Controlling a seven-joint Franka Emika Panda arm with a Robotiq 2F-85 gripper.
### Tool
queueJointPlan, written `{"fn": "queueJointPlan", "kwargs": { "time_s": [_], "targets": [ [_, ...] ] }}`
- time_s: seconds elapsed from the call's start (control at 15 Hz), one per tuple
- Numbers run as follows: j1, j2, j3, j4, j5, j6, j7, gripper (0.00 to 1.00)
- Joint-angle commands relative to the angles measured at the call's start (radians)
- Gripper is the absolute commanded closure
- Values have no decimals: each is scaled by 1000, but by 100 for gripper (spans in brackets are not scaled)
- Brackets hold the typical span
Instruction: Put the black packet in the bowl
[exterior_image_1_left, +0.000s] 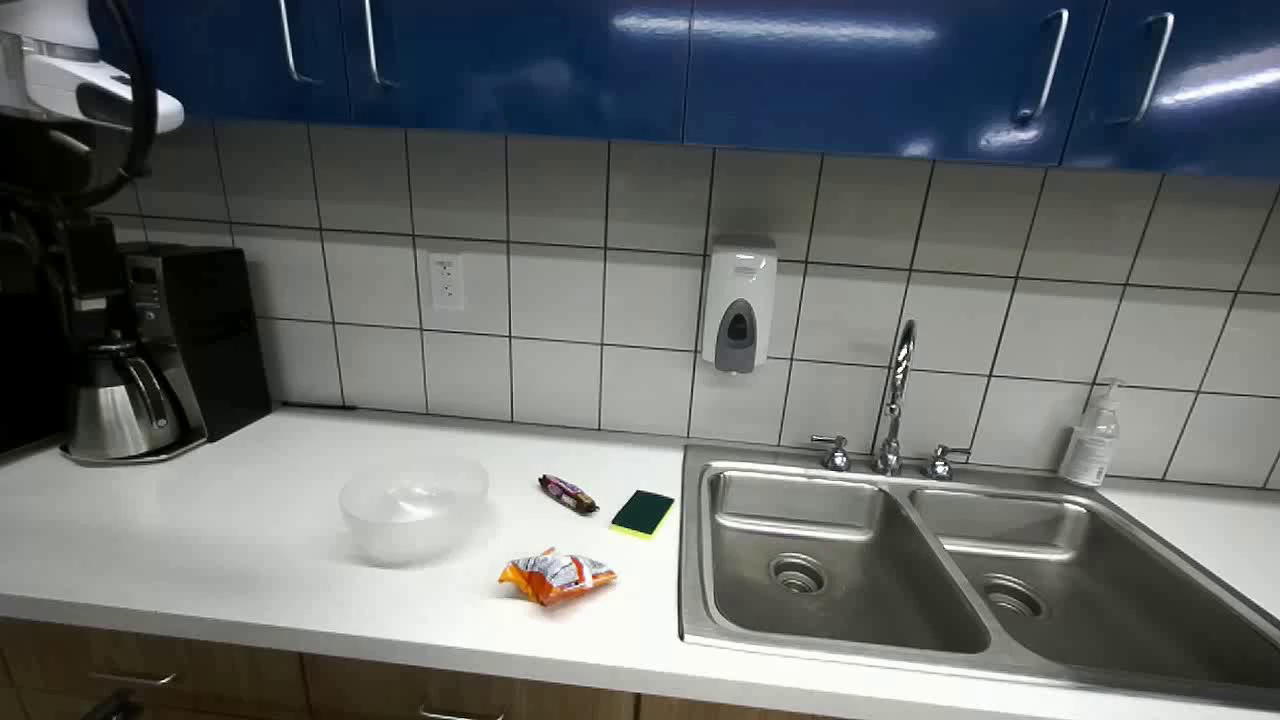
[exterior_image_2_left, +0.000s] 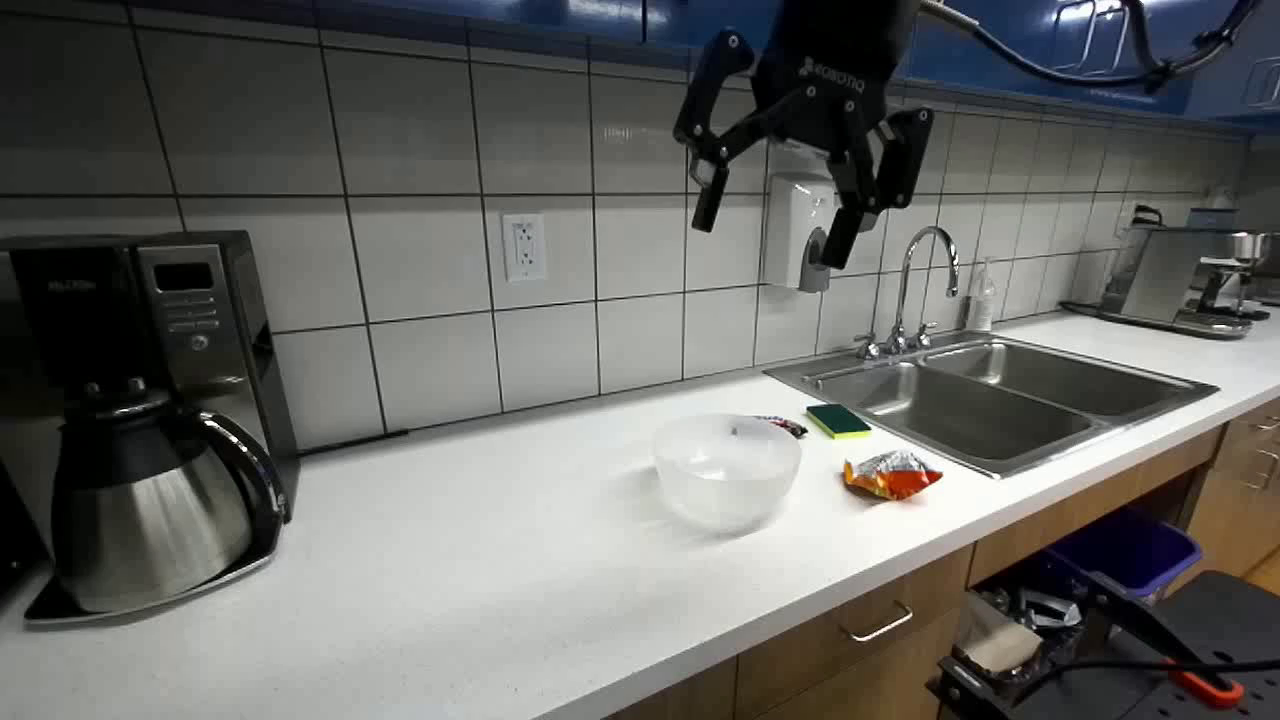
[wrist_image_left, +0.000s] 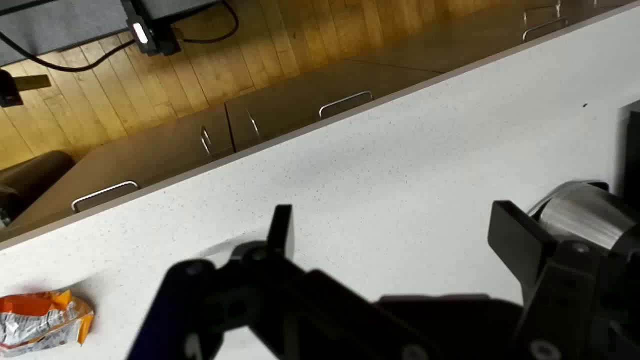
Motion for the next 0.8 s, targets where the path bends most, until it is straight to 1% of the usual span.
{"fn": "queueJointPlan", "kwargs": {
  "time_s": [0.0,0.6,0.67,0.73],
  "targets": [
    [-8,0,6,3,4,-5,-4,0],
    [-8,1,6,3,4,-5,-4,0],
    [14,23,-22,22,-14,-74,-82,0],
    [24,28,-43,26,-15,-114,-131,0]
  ]
}}
